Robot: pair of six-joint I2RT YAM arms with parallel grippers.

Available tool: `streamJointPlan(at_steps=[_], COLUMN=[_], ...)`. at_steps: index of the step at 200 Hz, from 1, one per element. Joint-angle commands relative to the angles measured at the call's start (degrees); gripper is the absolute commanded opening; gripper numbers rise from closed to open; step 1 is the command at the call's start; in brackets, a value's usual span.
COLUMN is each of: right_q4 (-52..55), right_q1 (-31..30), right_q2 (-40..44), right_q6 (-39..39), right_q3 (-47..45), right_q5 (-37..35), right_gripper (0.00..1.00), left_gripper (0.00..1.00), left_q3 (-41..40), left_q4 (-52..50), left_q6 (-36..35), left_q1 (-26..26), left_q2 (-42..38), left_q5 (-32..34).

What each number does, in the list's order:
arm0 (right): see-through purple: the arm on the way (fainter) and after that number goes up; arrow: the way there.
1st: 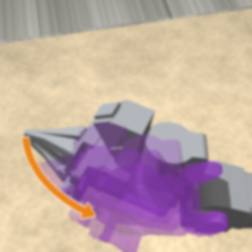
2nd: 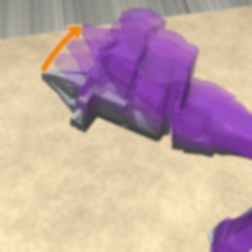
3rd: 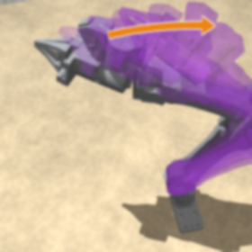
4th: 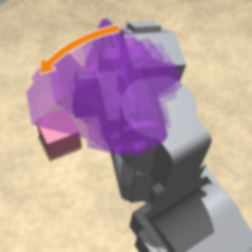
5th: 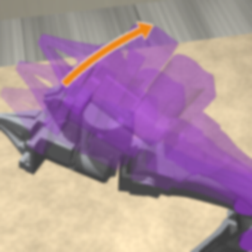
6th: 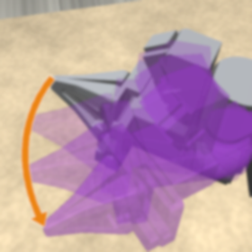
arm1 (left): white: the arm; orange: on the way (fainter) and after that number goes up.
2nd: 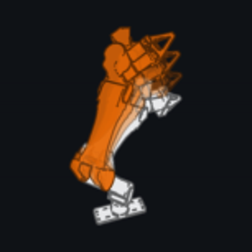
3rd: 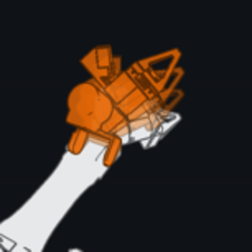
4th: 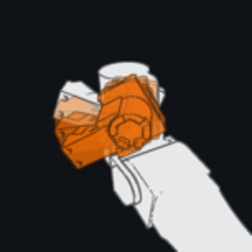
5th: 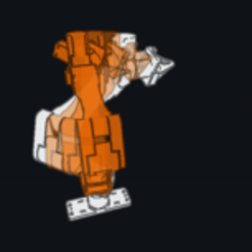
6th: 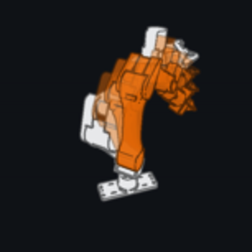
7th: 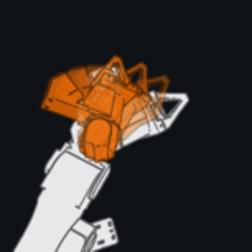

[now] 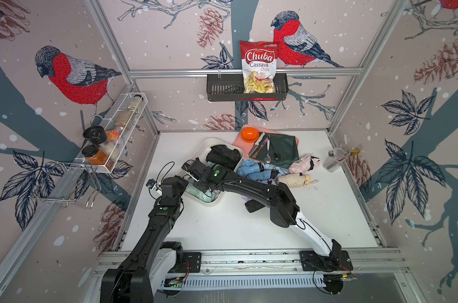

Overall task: Put the umbrella into the storage box
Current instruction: Place the umbrella in the storage box.

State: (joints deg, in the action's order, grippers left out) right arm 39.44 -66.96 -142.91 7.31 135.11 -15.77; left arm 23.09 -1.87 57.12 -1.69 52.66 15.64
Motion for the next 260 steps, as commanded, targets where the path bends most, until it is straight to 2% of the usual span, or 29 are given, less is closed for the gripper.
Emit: streamJointPlan(at_steps=[1,24,41,81,107,132,149,170,206,226,260], right_q4=[-0.5,-0.9,-1.2,-1.3,-0.8,-0.6,-0.6,-0.3,1.1,1.4,0.6], right_q1=[0.6,2.0,2.8,3.0,2.6,2.1,2.3,2.4,2.1,1.2,0.1], right_q2=[-0.8,-1.0,-1.1,-1.8,-2.7,-3.5,-3.9,-4.5,-5.1,-4.9,-5.1], right_q6=[-2.0,-3.7,-4.2,-3.6,-3.0,-2.0,-2.0,-1.5,-0.9,-0.5,0.3], right_q3=[-0.1,-0.5,-1.0,-1.5,-1.5,-1.5,-1.5,-1.5,-1.5,-1.5,-1.5], right_q5=[5.9,9.1,9.5,6.6,3.0,-2.4,-5.3,-8.5,-6.3,-2.4,-6.3], right_gripper=[0.38,0.48,0.51,0.54,0.66,0.65,0.56,0.54,0.55,0.63,0.68], left_gripper=[0.98,0.98,0.98,0.98,0.98,0.98,0.98,0.98,0.98,0.98,0.98], left_q3=[0.3,0.3,0.3,0.4,0.4,0.5,0.6,0.6,0.8,0.8,1.2], left_q4=[1.4,1.8,1.9,2.1,2.1,2.2,2.3,2.1,1.9,1.9,1.5], left_q6=[0.3,0.3,0.4,0.4,0.4,0.5,0.4,0.4,0.4,0.4,0.3], left_q1=[0.0,0.1,0.1,0.0,0.1,0.1,0.1,0.1,0.0,0.0,0.1], left_q2=[-0.3,0.0,0.3,0.5,0.6,0.5,0.5,0.5,0.2,0.2,0.0], left_q5=[0.6,0.0,-0.4,-0.6,-0.7,-0.9,-1.0,-1.0,-1.0,-1.2,-1.2])
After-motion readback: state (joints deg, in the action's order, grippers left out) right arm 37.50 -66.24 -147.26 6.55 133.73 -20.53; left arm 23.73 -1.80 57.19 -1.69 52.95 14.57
